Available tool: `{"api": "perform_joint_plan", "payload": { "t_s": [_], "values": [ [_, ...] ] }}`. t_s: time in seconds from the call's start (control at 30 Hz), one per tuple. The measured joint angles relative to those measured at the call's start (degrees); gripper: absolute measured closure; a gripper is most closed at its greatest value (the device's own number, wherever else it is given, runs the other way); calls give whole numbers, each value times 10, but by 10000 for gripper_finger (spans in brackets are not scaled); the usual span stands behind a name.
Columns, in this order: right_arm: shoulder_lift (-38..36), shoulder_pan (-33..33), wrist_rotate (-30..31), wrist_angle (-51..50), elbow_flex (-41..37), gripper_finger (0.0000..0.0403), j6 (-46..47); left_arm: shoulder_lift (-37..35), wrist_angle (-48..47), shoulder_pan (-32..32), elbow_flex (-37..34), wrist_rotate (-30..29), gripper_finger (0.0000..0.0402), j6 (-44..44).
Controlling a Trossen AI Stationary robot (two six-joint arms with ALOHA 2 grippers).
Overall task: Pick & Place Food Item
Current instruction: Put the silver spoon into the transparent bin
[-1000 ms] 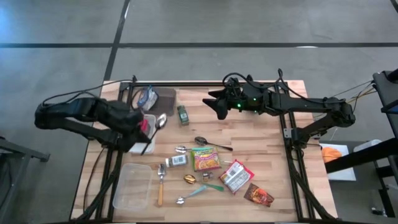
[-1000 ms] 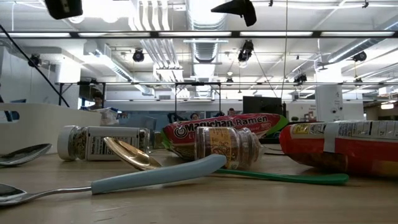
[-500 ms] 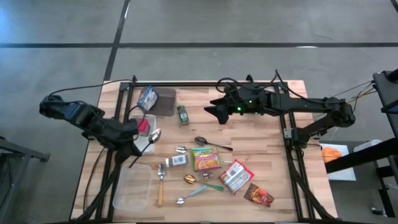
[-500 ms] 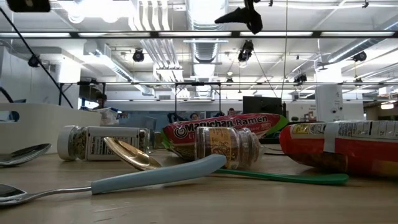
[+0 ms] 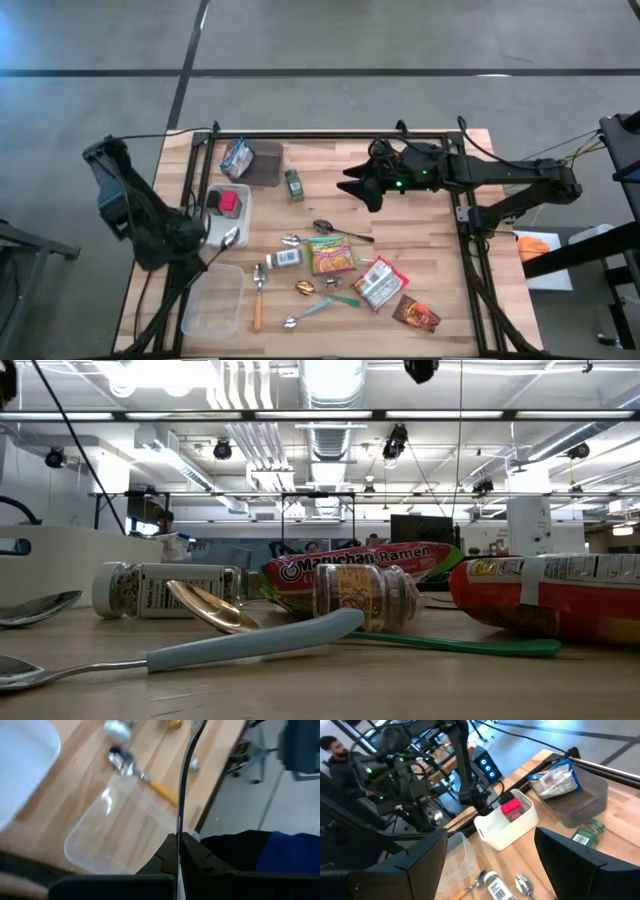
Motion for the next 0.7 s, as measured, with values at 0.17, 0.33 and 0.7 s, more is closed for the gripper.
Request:
{"api": "perform_joint_plan", "payload": {
  "t_s": [0.17, 0.33, 0.7],
  "values": [
    [-8, 25, 20, 3, 0, 108, 8, 56, 14, -54, -18, -8, 401, -101],
    [-9, 47, 32, 3, 0, 108, 15, 99, 51, -85, -27, -14, 401, -144],
    [-9, 88, 60, 3, 0, 108, 39, 191, 119, -110, -27, -12, 401, -192]
  ]
}}
